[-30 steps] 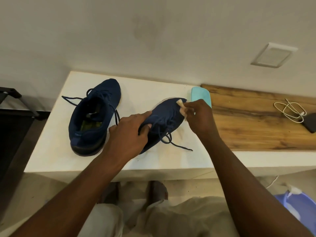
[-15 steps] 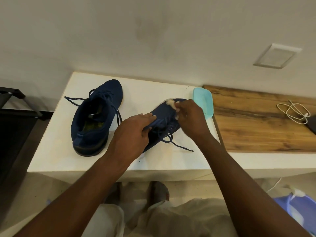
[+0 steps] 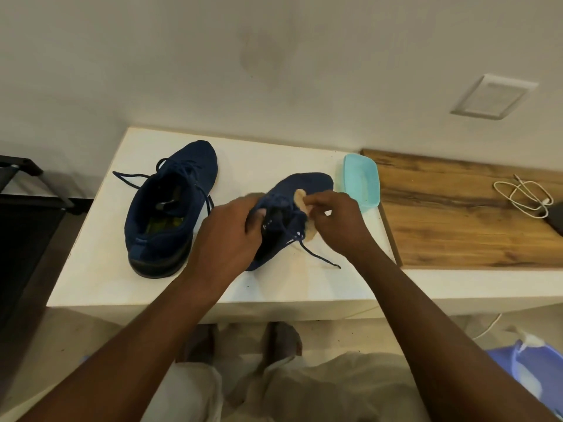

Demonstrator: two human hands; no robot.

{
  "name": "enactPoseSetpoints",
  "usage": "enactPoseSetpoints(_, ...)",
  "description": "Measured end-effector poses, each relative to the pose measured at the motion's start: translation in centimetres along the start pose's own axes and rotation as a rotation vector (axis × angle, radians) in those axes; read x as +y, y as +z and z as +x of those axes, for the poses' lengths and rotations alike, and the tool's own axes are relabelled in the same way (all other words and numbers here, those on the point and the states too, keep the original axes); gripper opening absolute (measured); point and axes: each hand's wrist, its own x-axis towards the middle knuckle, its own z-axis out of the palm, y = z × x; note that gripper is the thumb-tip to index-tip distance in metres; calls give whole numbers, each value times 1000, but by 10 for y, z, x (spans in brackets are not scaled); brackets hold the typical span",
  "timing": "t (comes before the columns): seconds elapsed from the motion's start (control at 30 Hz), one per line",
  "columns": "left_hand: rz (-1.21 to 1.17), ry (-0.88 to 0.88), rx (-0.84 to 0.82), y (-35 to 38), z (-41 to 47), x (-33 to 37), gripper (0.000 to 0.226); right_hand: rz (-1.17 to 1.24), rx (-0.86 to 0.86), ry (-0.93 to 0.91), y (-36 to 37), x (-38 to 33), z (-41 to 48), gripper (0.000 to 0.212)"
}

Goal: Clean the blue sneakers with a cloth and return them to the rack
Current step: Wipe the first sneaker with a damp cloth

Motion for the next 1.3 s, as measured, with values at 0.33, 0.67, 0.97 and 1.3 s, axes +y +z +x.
enactPoseSetpoints(0.33, 46, -182, -15, -6, 15, -9, 21, 69, 91, 300, 20, 28, 16, 24)
enactPoseSetpoints(0.67, 68, -192, -26, -3, 20, -15, 23, 318, -44, 7, 50, -38, -50, 20)
enactPoseSetpoints(0.97, 49, -182, -40, -4, 21, -18, 19, 297, 216, 283, 34, -7, -2, 11)
enactPoseSetpoints(1.3, 25, -198, -31, -5, 20, -18, 24, 118, 231, -22, 38, -12, 3, 14)
